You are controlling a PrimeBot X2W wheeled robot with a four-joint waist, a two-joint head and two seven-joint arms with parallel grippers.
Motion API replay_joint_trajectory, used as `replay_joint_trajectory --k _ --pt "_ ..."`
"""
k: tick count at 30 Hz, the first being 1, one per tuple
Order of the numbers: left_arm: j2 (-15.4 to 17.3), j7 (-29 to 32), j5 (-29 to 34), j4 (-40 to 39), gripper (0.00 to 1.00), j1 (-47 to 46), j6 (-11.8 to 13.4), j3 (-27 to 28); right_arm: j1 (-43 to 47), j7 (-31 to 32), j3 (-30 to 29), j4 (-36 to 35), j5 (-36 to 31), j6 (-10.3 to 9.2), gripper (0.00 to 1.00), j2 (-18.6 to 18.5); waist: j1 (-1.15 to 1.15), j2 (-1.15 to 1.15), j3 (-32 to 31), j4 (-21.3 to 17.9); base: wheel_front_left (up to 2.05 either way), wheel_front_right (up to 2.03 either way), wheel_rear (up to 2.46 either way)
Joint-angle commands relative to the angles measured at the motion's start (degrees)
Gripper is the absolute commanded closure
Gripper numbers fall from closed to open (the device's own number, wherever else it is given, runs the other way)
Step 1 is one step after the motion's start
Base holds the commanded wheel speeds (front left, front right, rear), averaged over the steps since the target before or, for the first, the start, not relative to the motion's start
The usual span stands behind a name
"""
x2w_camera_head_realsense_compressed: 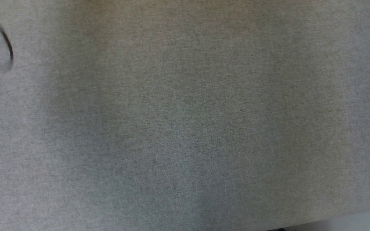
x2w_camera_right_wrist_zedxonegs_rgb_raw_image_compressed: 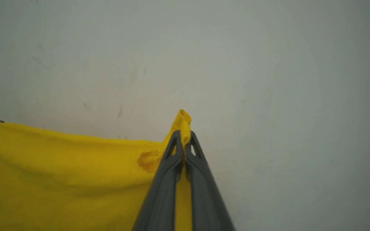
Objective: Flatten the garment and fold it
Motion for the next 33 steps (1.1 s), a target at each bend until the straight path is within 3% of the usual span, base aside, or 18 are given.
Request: replay_joint_trajectory --k 1,7,14,21,29,33 --pt "0.33 -0.45 0.39 0.52 1.0 1.84 -0.4 -0.75 1.83 -0.3 1.09 0.28 0.92 -0.12 1.0 -0.07 -0.03 0.0 -0.79 0.06 0.0 0.0 0.0" --pt "1.49 -2.61 0.6 4.74 1.0 12.82 -1.24 -6.36 12.38 2.41 9.1 -0.47 8.94 -0.12 1.0 -1.74 -0.03 0.0 -4.71 1.41 0.0 0.0 0.0" --pt "2.0 -6.26 -3.44 4.57 1.0 25.83 -1.43 -13.91 28.53 6.96 12.12 -4.04 16.35 -0.12 1.0 -4.65 -0.03 0.0 -11.72 3.04 0.0 0.0 0.0" --pt "5.74 -3.13 -13.08 -4.34 1.0 41.66 -1.44 -24.01 47.16 10.68 10.87 -8.04 17.88 -0.12 1.0 -6.76 -0.03 0.0 -18.04 4.87 0.0 0.0 0.0" --pt "11.05 3.89 -21.71 -13.33 1.0 56.87 -1.43 -28.61 61.97 12.97 6.37 -12.1 14.86 -0.12 1.0 -6.64 -0.03 0.0 -22.56 6.23 0.0 0.0 0.0" --pt "12.9 7.18 -24.84 -18.83 1.0 63.95 0.62 -29.83 67.67 15.69 3.62 -14.94 12.79 -0.12 1.0 -6.4 -0.03 0.0 -24.08 6.56 0.0 0.0 0.0"
